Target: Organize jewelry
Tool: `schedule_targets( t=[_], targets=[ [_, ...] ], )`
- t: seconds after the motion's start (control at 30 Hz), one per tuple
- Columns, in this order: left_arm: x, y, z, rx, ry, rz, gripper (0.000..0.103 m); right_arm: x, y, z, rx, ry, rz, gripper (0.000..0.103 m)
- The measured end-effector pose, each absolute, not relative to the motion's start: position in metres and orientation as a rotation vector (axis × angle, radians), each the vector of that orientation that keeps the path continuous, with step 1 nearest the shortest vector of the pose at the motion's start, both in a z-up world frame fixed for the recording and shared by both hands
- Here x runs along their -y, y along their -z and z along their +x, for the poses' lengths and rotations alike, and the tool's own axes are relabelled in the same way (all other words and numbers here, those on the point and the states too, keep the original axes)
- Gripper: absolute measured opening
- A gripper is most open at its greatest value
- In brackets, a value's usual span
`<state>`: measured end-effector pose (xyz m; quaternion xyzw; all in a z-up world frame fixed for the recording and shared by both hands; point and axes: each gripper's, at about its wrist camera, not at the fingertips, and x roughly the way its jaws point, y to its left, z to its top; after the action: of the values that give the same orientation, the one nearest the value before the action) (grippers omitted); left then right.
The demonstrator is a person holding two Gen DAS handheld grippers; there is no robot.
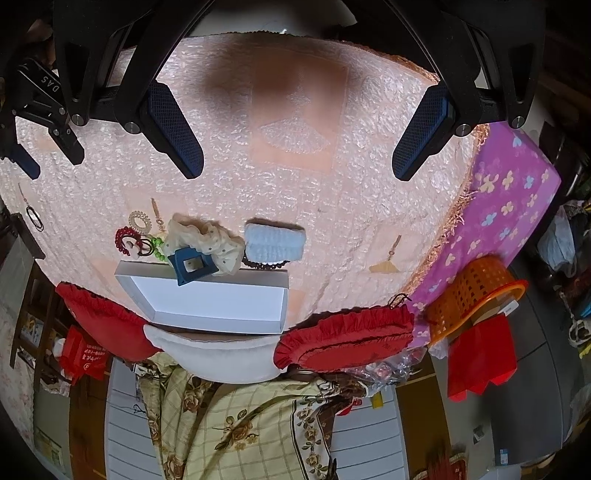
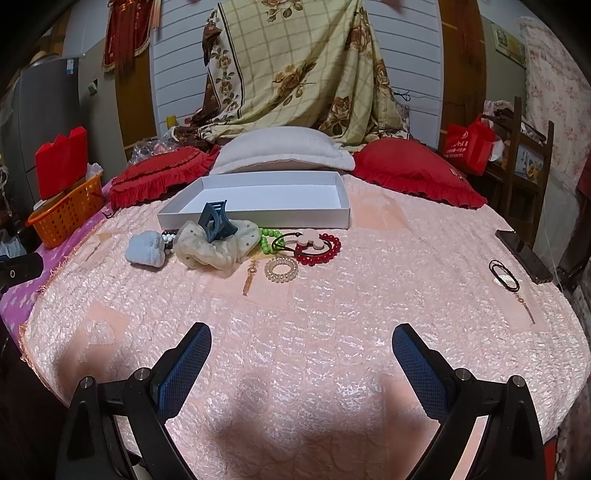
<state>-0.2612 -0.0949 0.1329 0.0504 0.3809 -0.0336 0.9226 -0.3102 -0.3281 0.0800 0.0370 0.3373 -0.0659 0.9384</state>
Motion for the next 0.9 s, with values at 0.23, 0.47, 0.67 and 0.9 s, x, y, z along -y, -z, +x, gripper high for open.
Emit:
schedule_targets(
  t=[0.23, 0.47, 0.67, 0.9],
  targets=[
    [0.093, -0.125, -0.256, -0.801, 0.053, 0.104, 0.103, 0.328, -0.076, -0.308, -0.701, 0.138, 0.077, 0.098],
    [0.091, -0.122, -0.252, -0.815, 0.05, 0.11, 0.102, 0.327, -0.071, -0.306, -0.714, 0.141, 0.079, 0.098],
    [0.088, -0.117, -0.247, -0.835, 0.053, 0.108, 0.102, 0.326, -0.067, -0.304, -0.724, 0.142, 0.079, 0.098],
    [0.08, -0.107, -0.235, -0.858, 0.054, 0.099, 0.102, 0.328, -0.063, -0.293, -0.745, 0.122, 0.096, 0.098]
  ],
)
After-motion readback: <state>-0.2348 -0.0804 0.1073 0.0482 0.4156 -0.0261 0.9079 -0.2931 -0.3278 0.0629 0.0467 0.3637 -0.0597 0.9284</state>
